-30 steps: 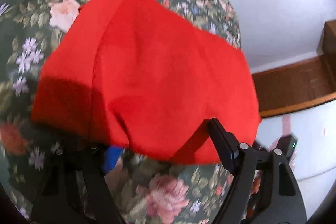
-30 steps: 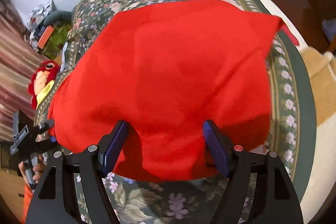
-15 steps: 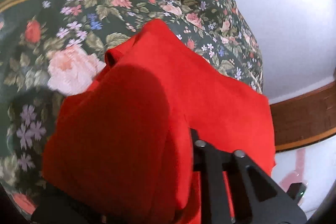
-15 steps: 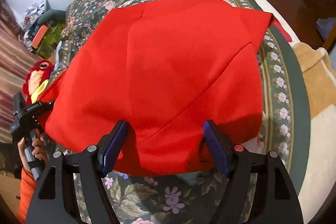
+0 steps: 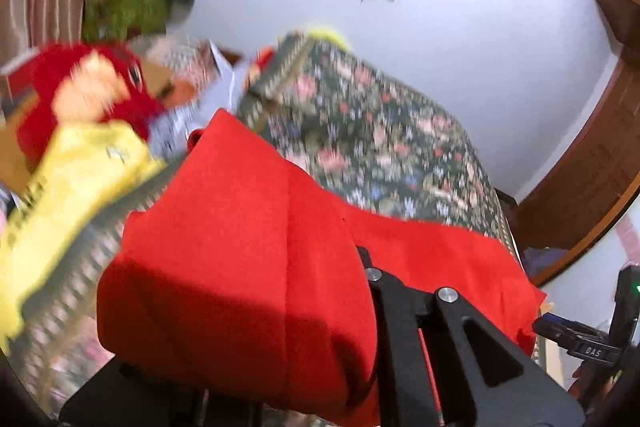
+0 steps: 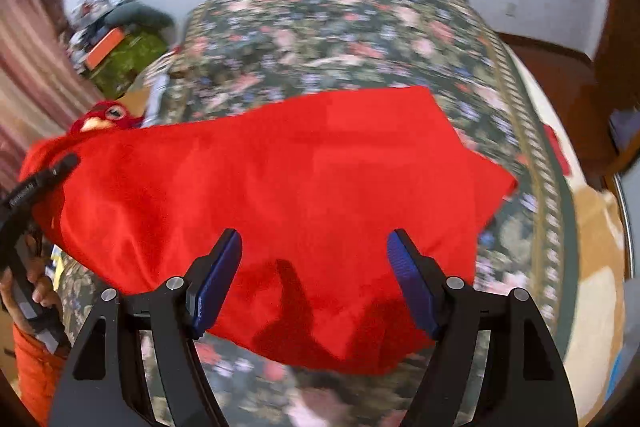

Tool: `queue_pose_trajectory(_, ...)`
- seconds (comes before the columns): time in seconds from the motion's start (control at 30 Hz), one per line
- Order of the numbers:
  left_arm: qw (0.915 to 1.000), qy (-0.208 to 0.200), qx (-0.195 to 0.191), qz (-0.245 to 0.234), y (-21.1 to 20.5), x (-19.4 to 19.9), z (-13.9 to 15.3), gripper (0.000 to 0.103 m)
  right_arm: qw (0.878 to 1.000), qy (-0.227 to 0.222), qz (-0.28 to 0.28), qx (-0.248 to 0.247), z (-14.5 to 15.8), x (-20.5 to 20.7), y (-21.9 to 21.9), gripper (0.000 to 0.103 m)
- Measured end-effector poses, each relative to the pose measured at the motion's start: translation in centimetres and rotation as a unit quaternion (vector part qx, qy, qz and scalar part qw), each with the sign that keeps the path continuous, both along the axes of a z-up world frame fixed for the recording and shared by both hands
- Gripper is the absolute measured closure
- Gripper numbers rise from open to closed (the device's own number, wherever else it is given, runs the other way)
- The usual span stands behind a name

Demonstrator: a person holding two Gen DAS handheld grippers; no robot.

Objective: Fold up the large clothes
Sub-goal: 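Grasp the folded jacket bundle with both grippers and lift it, then lower the red bundle onto the bed and open both grippers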

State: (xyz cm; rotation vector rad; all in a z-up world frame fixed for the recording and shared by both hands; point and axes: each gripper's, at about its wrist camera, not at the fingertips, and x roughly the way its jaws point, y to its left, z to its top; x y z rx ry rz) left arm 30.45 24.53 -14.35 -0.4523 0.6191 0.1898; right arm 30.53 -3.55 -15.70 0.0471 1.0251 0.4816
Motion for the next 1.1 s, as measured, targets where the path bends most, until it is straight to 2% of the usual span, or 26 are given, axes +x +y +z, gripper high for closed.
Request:
queue_pose_trajectory(0.07,0.9999,-0.008,0.006,0.003,0.4,-0.4,0.9,0.093,1.0,0.001,0.02,-0.003,-0.2,0.0,2.4,0.031)
queue_pose_trajectory(0.23,0.9998,-0.016,-0.009,0.001,1.0,-1.1,2.4,0.093,0.996,-0.001,0.085,-0.025,-2.0,-0.5,8.3,0.031)
queue_pose_trajectory(0.33,0.9997,-0.022,-0.005,-0.012,-0.2,-1.4,3.1,0.093,0.993,0.015,0.11,-0.038,-3.8,-0.8,9.9,0.029)
queue_pose_trajectory(0.37,0.9996,-0.022,-0.006,-0.016,-0.6,-1.5,3.3,0.093,0.992,0.02,0.115,-0.044,-4.3,-0.8,10.2,0.024)
queue_pose_trajectory(0.47,0.9991,-0.022,0.002,-0.036,-2.9,-0.9,4.0,0.093,0.991,0.013,0.129,-0.043,-4.1,-1.3,9.7,0.024)
queue_pose_trajectory(0.57,0.9975,-0.029,0.011,-0.064,-5.7,0.1,4.9,0.093,0.992,0.006,0.122,-0.012,-2.7,-1.4,7.4,0.024)
queue_pose_trajectory(0.67,0.9942,-0.033,0.028,-0.099,-9.5,1.4,6.0,0.093,0.996,-0.016,0.087,-0.001,-1.1,-1.6,3.6,0.024)
queue_pose_trajectory(0.77,0.9893,-0.04,0.041,-0.134,-13.7,2.1,6.5,0.093,0.999,-0.025,0.037,0.005,-0.3,-1.4,-1.8,0.024)
queue_pose_trajectory(0.87,0.9829,-0.032,0.035,-0.178,-18.1,3.0,5.8,0.093,1.0,-0.024,-0.013,0.0,-0.5,-1.6,-6.5,0.023)
queue_pose_trajectory(0.97,0.9725,0.005,0.042,-0.229,-22.9,4.3,3.4,0.093,0.999,-0.014,-0.046,-0.004,-1.0,-2.1,-10.3,0.023)
queue_pose_trajectory(1.1,0.9561,0.072,0.072,-0.275,-26.9,5.2,-0.6,0.093,0.997,-0.01,-0.078,0.005,-0.9,-3.4,-14.4,0.023)
